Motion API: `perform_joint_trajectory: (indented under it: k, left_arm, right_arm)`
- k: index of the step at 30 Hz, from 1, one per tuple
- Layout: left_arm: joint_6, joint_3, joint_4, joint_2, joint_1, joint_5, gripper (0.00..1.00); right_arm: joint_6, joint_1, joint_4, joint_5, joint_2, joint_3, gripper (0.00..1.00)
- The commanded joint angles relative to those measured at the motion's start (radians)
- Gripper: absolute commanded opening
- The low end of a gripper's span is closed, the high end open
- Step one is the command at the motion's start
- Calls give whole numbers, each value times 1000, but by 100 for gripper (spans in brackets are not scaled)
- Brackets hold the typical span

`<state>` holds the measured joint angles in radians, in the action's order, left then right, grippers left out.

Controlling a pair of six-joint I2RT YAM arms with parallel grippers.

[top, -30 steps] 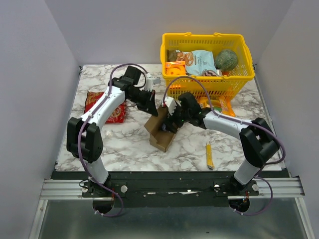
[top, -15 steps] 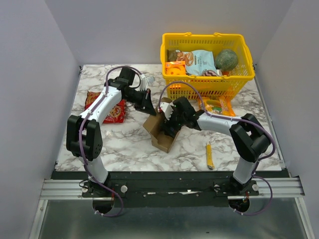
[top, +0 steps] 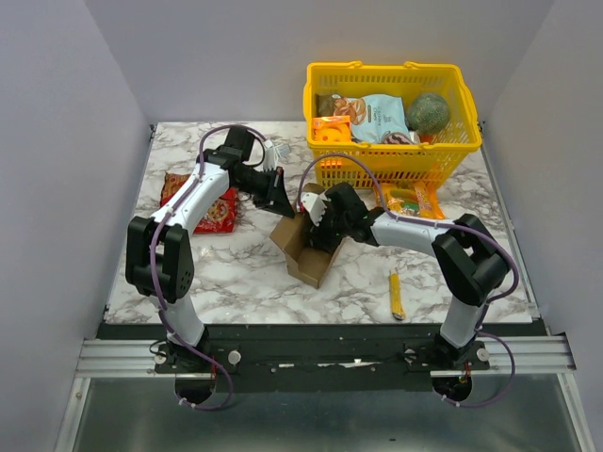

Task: Unpack the express box

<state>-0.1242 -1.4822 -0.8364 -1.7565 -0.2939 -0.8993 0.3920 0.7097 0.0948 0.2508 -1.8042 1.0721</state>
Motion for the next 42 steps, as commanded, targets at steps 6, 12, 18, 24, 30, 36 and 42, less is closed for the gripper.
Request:
perform_joint_trajectory:
  k: [6,12,18,24,30,36,42]
  left_arm:
    - [31,-12,-15,-20,-13,-20,0]
    - [41,-21,-15,-43,-13,-15,0]
    - [31,-67,-10,-52,-13,34,0]
    - [-35,-106,-9,-25,-13,106,0]
    - [-17,-40,16,5,-13,48,0]
    - [118,-122,-95,-18,-37,166,2]
    - [138,-87,-113,15,-48,154,11]
  right_arm:
    - [76,14,77,24,81,19,31]
    - [117,0,118,152,259,-40,29]
    - [53,-16,198,130,359,-25,29]
    - [61,-200,376,18,446,-34,29]
    - [286,-400,512,30,476,-66,30]
    - [324,-504,560,-4,536,-191,31]
    - [329,-584,545,-70,489,-305,42]
